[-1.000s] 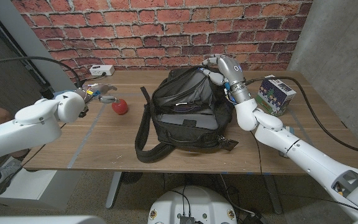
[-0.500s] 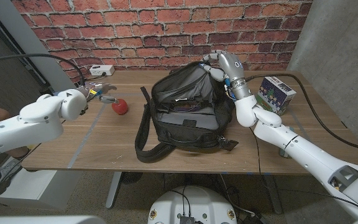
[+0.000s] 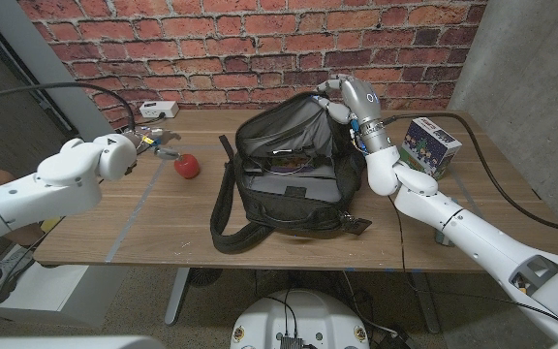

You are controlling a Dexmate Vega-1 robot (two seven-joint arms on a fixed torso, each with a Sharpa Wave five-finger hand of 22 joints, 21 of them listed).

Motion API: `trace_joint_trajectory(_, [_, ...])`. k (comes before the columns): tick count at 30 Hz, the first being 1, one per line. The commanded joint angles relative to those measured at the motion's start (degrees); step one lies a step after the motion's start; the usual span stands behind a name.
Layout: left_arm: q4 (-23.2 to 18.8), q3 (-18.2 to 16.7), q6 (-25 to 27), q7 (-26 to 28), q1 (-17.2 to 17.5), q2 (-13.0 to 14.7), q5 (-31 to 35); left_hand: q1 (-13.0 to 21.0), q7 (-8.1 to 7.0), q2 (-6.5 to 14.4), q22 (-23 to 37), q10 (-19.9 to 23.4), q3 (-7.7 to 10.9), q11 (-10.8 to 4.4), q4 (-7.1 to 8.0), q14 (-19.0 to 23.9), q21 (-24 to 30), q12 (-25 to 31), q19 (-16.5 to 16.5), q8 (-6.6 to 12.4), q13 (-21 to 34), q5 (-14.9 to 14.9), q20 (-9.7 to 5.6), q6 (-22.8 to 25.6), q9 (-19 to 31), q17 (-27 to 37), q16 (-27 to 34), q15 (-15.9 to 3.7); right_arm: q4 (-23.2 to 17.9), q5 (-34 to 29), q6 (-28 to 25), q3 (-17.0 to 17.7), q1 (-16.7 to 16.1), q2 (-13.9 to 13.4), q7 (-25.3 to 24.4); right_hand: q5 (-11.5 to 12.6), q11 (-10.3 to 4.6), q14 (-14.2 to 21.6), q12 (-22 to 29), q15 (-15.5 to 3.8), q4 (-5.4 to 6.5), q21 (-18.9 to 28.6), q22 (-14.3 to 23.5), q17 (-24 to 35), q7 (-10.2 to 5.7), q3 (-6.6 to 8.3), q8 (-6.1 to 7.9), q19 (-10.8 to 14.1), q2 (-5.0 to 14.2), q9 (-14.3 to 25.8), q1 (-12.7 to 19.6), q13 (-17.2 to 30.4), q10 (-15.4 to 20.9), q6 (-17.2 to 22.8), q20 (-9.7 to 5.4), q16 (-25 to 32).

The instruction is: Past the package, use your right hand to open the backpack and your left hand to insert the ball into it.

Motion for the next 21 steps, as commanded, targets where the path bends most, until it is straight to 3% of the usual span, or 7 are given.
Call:
trace_joint_trajectory(1, [3.08,2.32,-2.41,-4.54,-3.25,-2.01,4.19,0.22,0.13,-0.6,0.27,-0.18,-0.25,0.16,0.0,-0.5,0.36,0.34,0.06,0.1,0.27,-0.31,-0.12,-0.67,0.19,0.17,0.35,0.48,-0.22,0.05,-1.01,-0.14,0.11,0.32,-0.41,0.3,-0.25,0.45,-0.16,-7.34,0.16,0.28,0.08,0.35,-0.46,-0.15,0.46,0.02,1.02,0.13,0.81,0.06,0.39,0.29,-6.36,-0.38])
trace_joint_trajectory(21, [5.67,5.57,-1.76,-12.09,-7.59,-6.6,13.03,0.29,0.39,-0.94,0.32,-2.51,-0.93,0.87,0.37,-2.83,0.11,0.06,-1.72,-0.1,0.38,-0.77,0.21,-4.21,0.23,0.18,0.17,1.96,-1.03,1.1,-1.71,0.3,-1.04,-0.23,-0.21,0.34,-0.27,0.67,-0.3,-7.33,0.23,0.26,0.07,0.81,-0.55,-0.52,0.46,-0.07,1.17,0.13,0.92,0.19,0.32,0.26,-6.34,-0.97])
